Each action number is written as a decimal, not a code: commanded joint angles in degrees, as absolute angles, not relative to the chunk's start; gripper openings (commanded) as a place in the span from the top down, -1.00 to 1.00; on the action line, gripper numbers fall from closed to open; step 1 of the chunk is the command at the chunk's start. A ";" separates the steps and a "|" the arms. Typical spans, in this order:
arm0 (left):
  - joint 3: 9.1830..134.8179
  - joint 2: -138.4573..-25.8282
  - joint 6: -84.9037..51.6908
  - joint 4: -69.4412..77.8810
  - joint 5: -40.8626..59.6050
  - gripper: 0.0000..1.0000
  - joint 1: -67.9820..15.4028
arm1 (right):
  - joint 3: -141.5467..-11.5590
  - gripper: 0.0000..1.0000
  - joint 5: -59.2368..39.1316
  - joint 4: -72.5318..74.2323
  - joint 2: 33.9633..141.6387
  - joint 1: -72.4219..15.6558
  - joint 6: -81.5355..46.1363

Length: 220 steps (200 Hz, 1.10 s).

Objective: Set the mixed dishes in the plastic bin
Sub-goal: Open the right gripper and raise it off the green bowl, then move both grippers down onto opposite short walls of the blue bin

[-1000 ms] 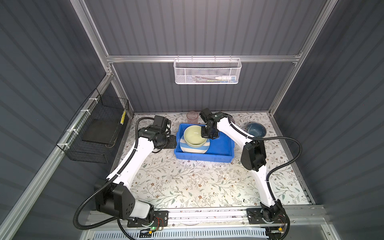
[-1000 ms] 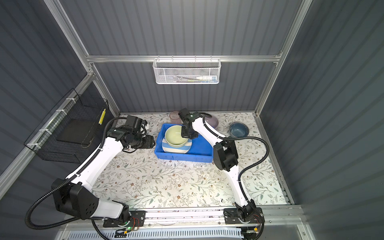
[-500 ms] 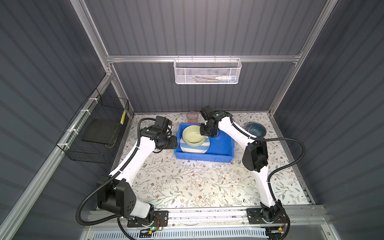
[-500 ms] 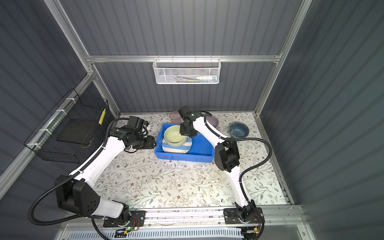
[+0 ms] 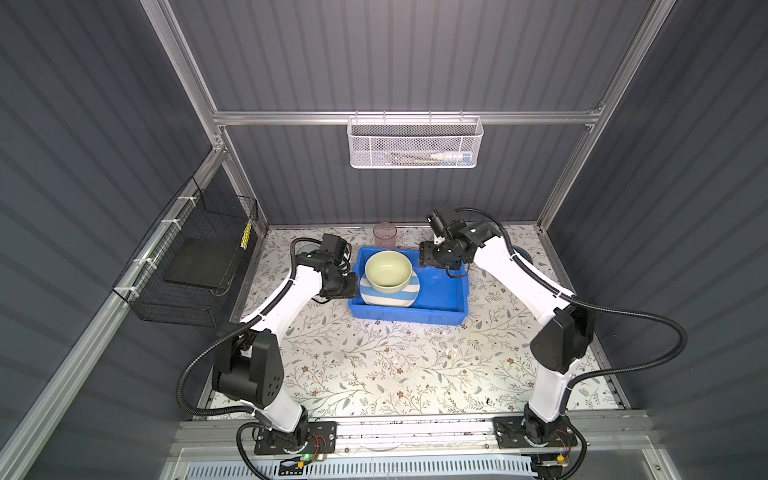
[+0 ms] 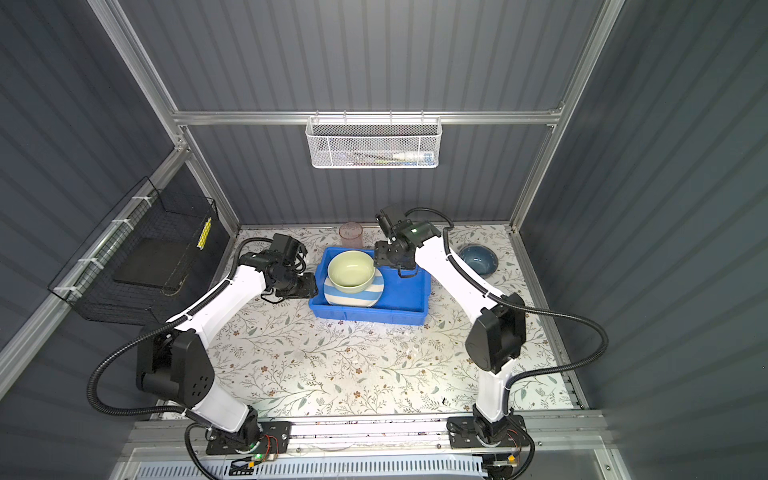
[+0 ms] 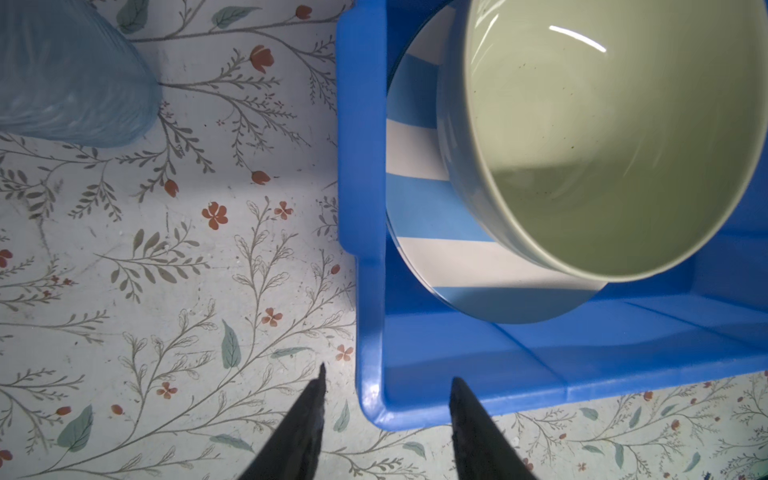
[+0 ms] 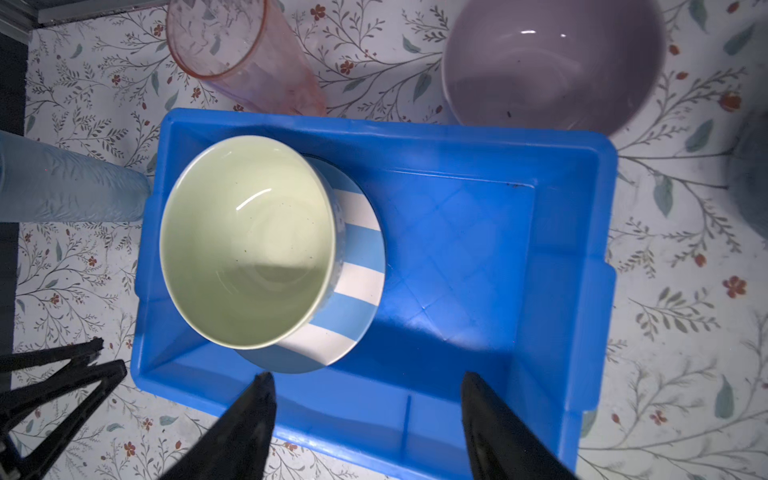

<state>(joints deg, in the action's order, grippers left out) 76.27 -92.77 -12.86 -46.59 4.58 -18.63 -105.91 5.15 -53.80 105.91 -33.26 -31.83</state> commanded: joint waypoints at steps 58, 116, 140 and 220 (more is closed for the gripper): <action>76.97 -96.98 -10.98 -45.13 5.88 0.09 -18.19 | -81.41 -0.22 5.50 -49.47 93.21 -28.24 -30.50; 76.99 -99.21 -11.43 -44.74 7.14 0.34 -18.19 | -73.75 -0.07 4.08 -45.47 93.90 -27.53 -31.17; 77.01 -100.01 -11.38 -45.13 7.33 0.41 -18.19 | -72.90 0.02 3.67 -44.58 95.07 -27.60 -31.23; 74.84 -98.96 -12.04 -44.82 8.13 0.58 -18.19 | -68.45 0.37 1.82 -42.33 94.79 -27.59 -31.24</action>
